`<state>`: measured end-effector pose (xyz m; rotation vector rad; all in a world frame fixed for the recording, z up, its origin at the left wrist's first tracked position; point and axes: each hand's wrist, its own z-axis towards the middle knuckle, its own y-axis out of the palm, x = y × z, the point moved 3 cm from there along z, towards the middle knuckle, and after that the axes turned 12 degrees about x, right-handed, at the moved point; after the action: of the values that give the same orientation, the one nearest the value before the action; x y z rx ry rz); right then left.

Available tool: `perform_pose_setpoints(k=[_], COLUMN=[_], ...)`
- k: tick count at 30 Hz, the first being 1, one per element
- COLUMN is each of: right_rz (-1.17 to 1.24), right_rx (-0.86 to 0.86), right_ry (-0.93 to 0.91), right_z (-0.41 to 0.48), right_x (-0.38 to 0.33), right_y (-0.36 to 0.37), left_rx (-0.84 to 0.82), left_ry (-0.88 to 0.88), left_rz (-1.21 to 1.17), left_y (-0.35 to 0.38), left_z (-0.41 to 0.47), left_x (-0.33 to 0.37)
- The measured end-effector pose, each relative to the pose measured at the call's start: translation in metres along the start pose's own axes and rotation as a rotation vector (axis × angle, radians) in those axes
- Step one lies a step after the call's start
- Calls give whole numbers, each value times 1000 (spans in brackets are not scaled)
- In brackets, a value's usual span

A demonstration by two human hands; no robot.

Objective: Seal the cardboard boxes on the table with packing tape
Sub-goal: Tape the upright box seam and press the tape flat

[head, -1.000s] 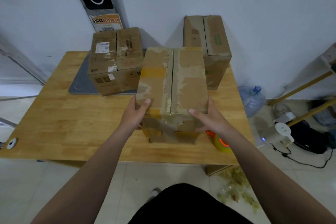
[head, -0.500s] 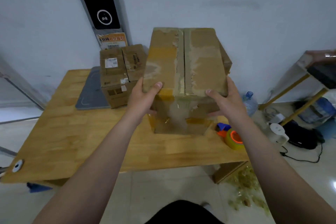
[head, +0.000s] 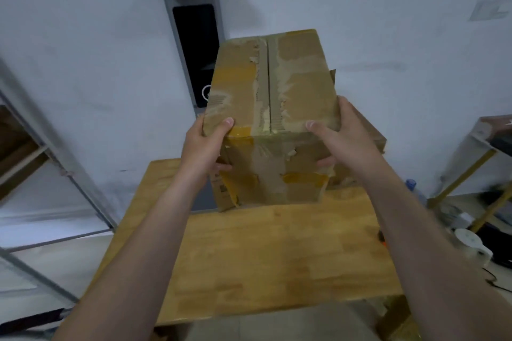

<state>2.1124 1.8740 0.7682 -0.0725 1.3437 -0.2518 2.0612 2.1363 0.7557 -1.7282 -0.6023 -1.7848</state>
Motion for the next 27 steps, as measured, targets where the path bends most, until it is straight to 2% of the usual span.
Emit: perform_pose_setpoints(k=[8, 13, 18, 22, 27], right_rz=[89, 108, 126, 109, -8], right_rx=[-142, -239, -341, -391, -413], right_ry=[3, -31, 50, 134, 260], right_z=[34, 60, 74, 79, 84], right_x=[-23, -32, -27, -14, 28], right_y=[130, 227, 318, 378, 446], left_rx=[165, 289, 387, 386, 297], left_ry=[26, 9, -13, -62, -165], left_rz=[65, 95, 130, 139, 165], left_y=[-79, -129, -175, -205, -227], left_z=[80, 145, 209, 255, 313], left_x=[21, 10, -17, -48, -110])
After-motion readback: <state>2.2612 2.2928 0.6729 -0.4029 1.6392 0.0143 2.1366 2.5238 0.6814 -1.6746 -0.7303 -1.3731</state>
